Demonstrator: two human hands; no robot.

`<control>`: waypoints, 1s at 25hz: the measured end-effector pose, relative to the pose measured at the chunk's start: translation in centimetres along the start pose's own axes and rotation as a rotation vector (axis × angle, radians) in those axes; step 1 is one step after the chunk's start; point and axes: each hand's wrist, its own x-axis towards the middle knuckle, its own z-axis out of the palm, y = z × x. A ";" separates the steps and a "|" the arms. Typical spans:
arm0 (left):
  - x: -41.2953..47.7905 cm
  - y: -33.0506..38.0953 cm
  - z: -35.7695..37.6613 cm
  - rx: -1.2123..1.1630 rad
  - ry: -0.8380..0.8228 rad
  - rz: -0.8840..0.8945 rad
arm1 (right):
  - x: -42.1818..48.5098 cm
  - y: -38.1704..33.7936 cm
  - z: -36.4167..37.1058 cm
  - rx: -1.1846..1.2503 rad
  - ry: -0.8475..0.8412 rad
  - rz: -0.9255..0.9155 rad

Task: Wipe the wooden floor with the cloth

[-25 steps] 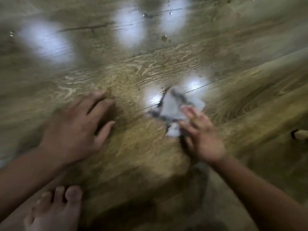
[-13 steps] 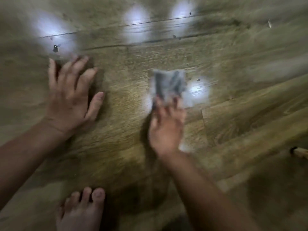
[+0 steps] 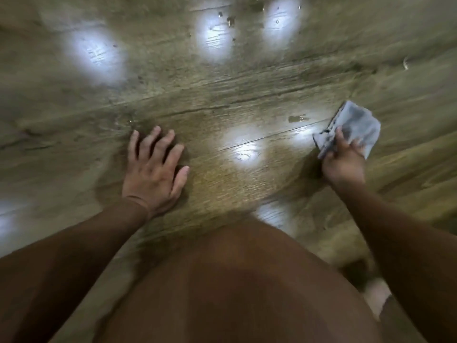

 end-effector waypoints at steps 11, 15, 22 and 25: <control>-0.2 -0.3 1.0 -0.029 0.115 0.009 | -6.7 -2.0 4.2 -0.199 -0.014 -0.579; 0.0 -0.2 0.8 -0.027 0.114 0.009 | 1.8 3.2 -1.1 0.026 0.050 -0.080; -2.0 -2.5 -0.9 -0.204 0.284 0.004 | -14.8 -13.8 9.6 0.019 0.077 -0.476; -6.8 -7.2 -1.9 -0.027 0.275 -0.293 | -19.3 -16.4 11.6 -0.224 -0.248 -1.302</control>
